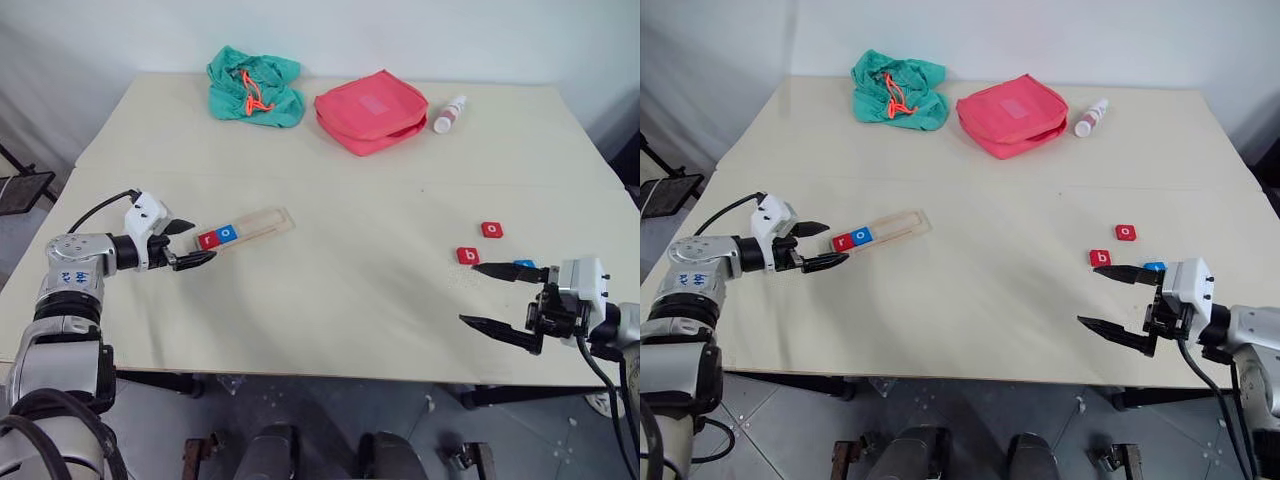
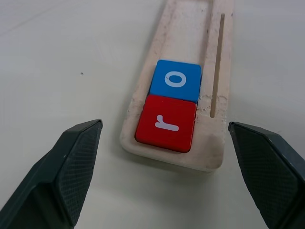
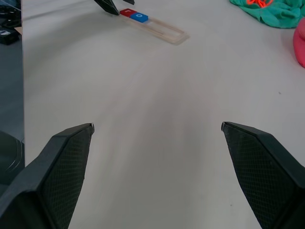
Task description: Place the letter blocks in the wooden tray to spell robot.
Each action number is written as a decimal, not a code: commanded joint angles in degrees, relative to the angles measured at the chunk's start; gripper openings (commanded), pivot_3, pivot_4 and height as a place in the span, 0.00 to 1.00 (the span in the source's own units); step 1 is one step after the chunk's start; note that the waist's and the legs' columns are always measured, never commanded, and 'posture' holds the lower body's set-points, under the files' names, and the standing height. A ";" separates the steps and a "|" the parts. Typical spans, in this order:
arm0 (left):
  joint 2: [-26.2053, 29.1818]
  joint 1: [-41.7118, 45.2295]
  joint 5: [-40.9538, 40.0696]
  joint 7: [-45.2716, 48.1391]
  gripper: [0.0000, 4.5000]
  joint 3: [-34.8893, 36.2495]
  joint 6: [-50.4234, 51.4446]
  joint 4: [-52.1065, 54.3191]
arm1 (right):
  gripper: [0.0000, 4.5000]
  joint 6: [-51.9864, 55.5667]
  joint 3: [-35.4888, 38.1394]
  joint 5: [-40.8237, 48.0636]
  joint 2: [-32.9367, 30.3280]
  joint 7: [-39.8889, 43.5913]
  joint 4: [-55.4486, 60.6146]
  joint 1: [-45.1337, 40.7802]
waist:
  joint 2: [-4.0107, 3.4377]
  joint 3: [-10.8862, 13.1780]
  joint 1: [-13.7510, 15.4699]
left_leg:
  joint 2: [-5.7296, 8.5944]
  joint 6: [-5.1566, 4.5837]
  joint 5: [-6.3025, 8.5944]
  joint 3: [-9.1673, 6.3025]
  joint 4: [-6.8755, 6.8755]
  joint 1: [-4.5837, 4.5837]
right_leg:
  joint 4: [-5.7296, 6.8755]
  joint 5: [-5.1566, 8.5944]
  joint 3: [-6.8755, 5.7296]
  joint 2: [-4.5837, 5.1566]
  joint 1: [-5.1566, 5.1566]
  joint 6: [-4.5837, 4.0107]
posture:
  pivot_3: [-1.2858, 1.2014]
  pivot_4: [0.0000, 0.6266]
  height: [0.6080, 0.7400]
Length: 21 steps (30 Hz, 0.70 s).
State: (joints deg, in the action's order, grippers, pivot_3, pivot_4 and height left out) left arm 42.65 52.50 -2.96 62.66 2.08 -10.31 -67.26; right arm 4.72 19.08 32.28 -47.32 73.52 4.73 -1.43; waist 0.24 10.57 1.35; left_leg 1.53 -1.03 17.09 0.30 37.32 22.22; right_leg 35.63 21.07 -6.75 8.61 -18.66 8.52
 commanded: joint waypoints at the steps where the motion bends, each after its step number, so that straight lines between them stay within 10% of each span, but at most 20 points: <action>1: -0.09 2.30 1.52 -0.62 1.00 -0.15 -1.60 -1.91 | 1.00 -0.04 2.87 1.57 -0.24 -0.92 2.58 0.85 | 0.03 0.02 -0.01 | -0.01 0.00 0.00 0.04 0.01 0.00 | 0.00 0.00 0.00 0.00 -0.01 0.00 | 0.52 0.24 1.00; 16: -1.91 5.04 8.87 -3.01 1.00 -4.60 1.73 -6.42 | 1.00 -0.29 3.83 1.29 -0.58 -2.28 3.63 2.30 | 0.18 0.10 0.00 | -0.03 0.00 0.00 0.10 0.07 -0.03 | 0.08 0.00 -0.01 0.01 -0.02 0.00 | 0.52 0.24 1.00; 21: -2.42 4.69 8.73 -2.78 0.78 -4.11 1.66 -6.36 | 1.00 -0.44 3.56 0.99 -0.54 -2.73 3.33 1.81 | 0.17 0.09 0.08 | -0.03 0.00 0.00 0.09 0.13 -0.07 | 0.17 0.00 0.01 0.03 0.01 0.00 | 0.52 0.24 1.00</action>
State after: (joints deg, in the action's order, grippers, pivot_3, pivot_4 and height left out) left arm 40.55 58.18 4.20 60.64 -1.10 -9.35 -72.46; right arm 4.98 20.86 32.74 -47.32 70.97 6.61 0.74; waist 0.41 10.66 1.43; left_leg 1.50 -1.03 17.09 0.39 37.48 22.15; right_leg 35.81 21.07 -6.74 8.64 -18.65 8.52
